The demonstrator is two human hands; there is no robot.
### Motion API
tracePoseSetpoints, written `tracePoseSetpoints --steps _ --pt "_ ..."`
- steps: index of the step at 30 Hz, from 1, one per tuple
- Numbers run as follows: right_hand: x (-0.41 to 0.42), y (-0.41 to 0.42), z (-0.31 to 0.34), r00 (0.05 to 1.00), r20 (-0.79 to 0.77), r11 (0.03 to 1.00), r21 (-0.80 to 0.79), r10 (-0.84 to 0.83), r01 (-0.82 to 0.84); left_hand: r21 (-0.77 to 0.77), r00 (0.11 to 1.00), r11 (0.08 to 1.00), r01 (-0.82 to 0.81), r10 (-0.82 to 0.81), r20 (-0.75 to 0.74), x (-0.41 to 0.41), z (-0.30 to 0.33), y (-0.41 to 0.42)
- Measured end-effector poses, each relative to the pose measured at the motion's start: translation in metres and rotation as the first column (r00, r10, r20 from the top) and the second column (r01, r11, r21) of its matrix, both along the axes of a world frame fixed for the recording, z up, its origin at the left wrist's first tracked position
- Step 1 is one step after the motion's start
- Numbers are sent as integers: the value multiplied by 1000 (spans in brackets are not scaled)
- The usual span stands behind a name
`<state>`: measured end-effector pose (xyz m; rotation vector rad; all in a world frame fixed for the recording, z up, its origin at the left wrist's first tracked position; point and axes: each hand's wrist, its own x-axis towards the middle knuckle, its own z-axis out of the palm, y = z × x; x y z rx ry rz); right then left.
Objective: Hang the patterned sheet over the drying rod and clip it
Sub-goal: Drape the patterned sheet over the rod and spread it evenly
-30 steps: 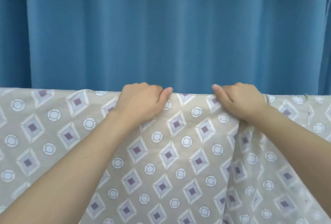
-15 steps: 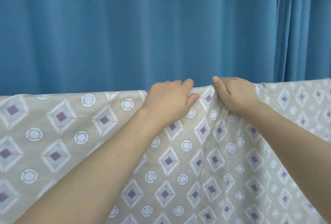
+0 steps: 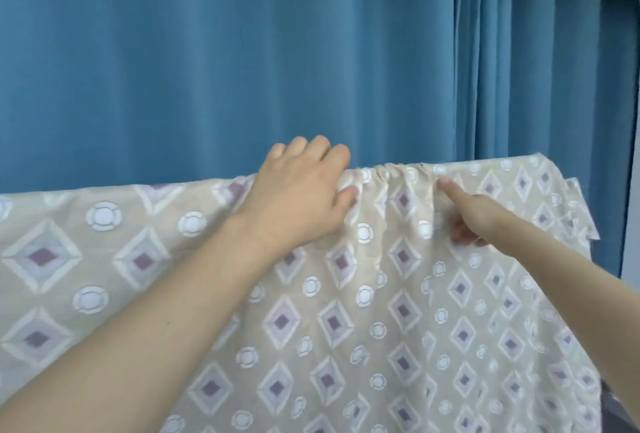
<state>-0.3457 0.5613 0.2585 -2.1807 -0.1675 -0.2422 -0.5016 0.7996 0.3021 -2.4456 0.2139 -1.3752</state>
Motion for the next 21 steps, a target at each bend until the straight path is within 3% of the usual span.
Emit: tracePoseSetpoints --steps 1,3,5,8,13,16,21 --pt "4 -4 0 985 -97 978 164 143 -126 17 1000 1000 -3 4 -16 9 -2 -11" --pt "10 -8 3 928 -101 883 359 359 -303 49 999 998 -26 27 -17 29 -6 -29" --pt "13 -10 10 889 -49 837 362 456 -410 70 998 996 -58 57 22 46 -9 -41" --pt "15 -7 23 815 -108 783 374 570 -498 76 990 995 -72 62 130 61 -16 -48" --pt "10 4 32 799 17 717 432 601 -548 27 978 994 -108 102 182 65 -18 -47" --pt "10 -4 46 839 126 717 461 530 -522 -29 976 994 -109 113 187 62 -15 -51" --pt "21 -15 110 898 274 719 539 343 -439 -302 958 951 -64 143 247 59 2 -83"
